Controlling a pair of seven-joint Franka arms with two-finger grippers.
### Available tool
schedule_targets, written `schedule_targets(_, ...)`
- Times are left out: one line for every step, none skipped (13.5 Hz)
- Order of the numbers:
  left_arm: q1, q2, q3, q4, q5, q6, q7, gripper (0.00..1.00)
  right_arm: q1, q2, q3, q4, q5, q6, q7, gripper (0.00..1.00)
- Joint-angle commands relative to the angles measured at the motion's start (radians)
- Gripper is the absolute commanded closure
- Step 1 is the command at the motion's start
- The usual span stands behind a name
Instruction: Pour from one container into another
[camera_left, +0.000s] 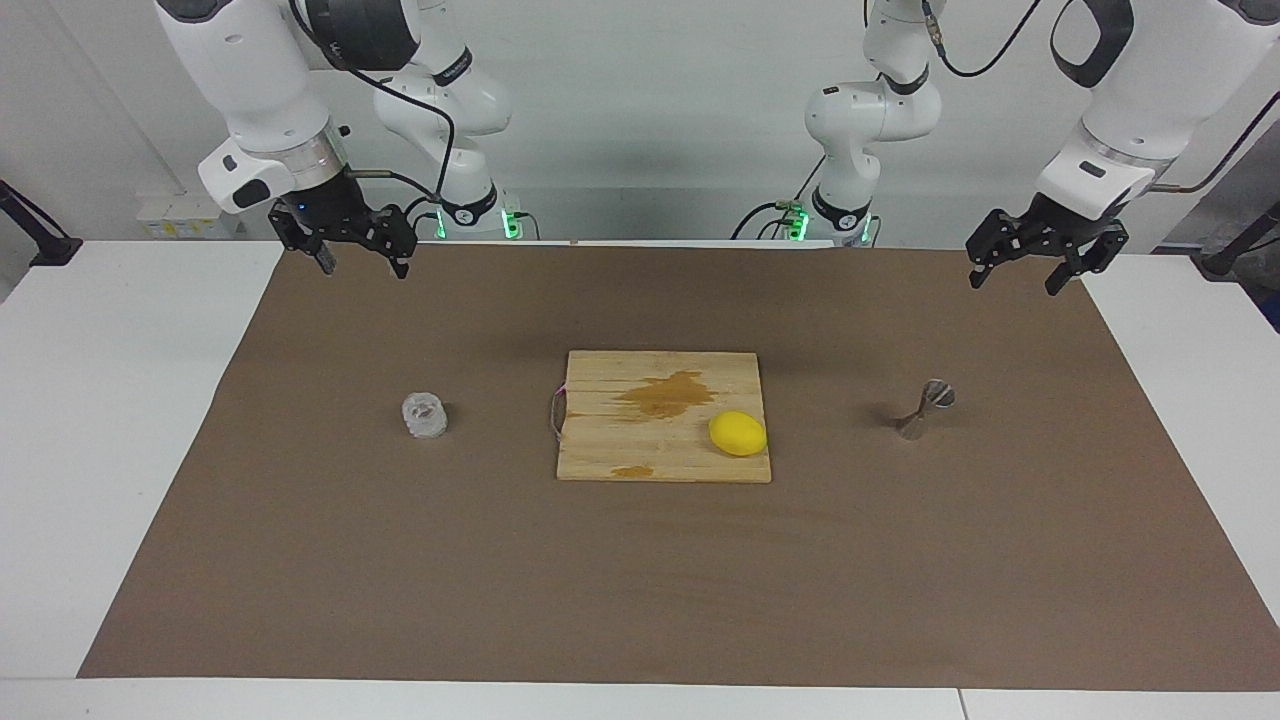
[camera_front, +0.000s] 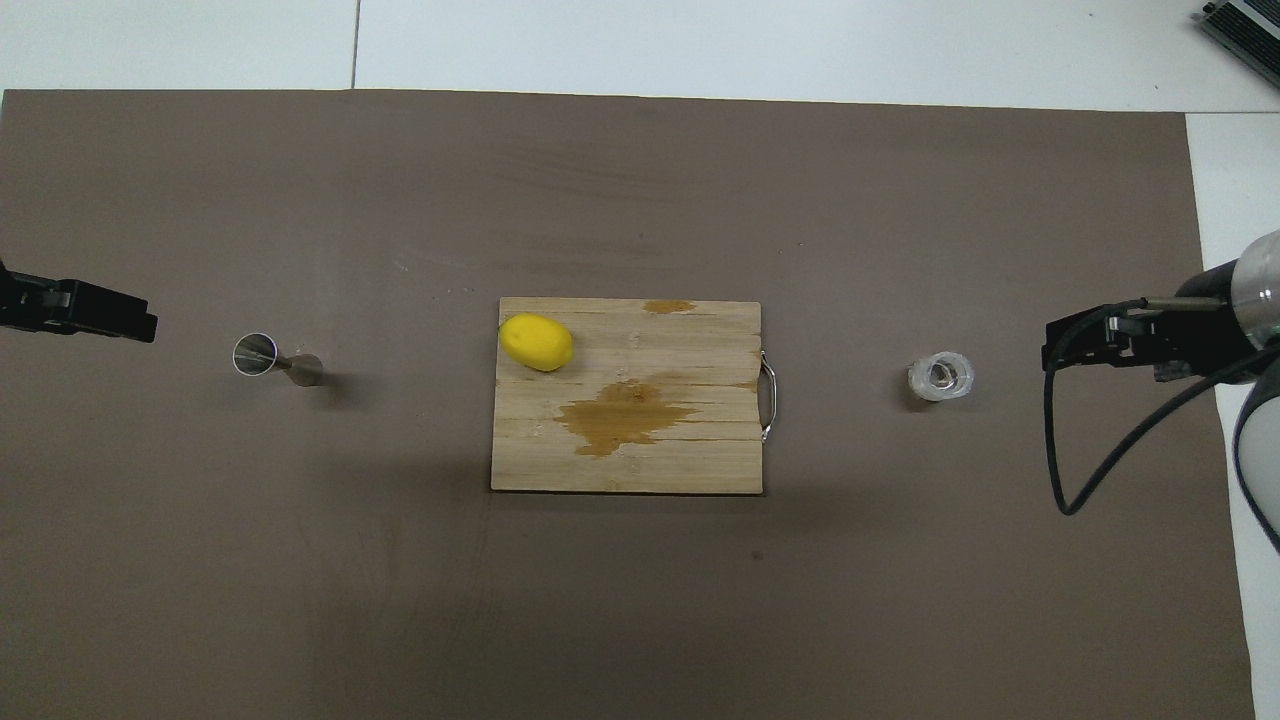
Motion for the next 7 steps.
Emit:
schedule_targets(-0.009, 0.030, 0.008, 0.013, -0.009, 0.022, -0.010, 0.00, -0.010, -0.022, 0.003, -0.024, 0.020, 0.003, 0.011, 0.00)
schedule_targets(-0.005, 0.036, 0.008, 0.008, -0.008, 0.032, -0.008, 0.00, -0.010, -0.022, 0.003, -0.024, 0.020, 0.005, 0.011, 0.00)
schedule_targets(0.002, 0.045, 0.008, 0.008, -0.011, 0.037, -0.015, 0.00, -0.010, -0.022, 0.003, -0.024, 0.020, 0.005, 0.011, 0.00)
schedule_targets(0.007, 0.048, 0.008, 0.010, -0.014, 0.037, -0.042, 0.00, -0.010, -0.022, 0.003, -0.024, 0.020, 0.003, 0.011, 0.00)
schedule_targets(0.008, 0.057, 0.008, 0.011, -0.014, 0.037, -0.089, 0.00, -0.010, -0.022, 0.003, -0.024, 0.020, 0.003, 0.011, 0.00)
schedule_targets(0.008, 0.066, 0.008, 0.011, -0.017, 0.039, -0.135, 0.00, -0.010, -0.022, 0.003, -0.024, 0.020, 0.005, 0.011, 0.00)
schedule_targets(0.008, 0.077, 0.010, 0.011, -0.032, 0.030, -0.177, 0.00, -0.010, -0.022, 0.003, -0.024, 0.020, 0.003, 0.009, 0.00)
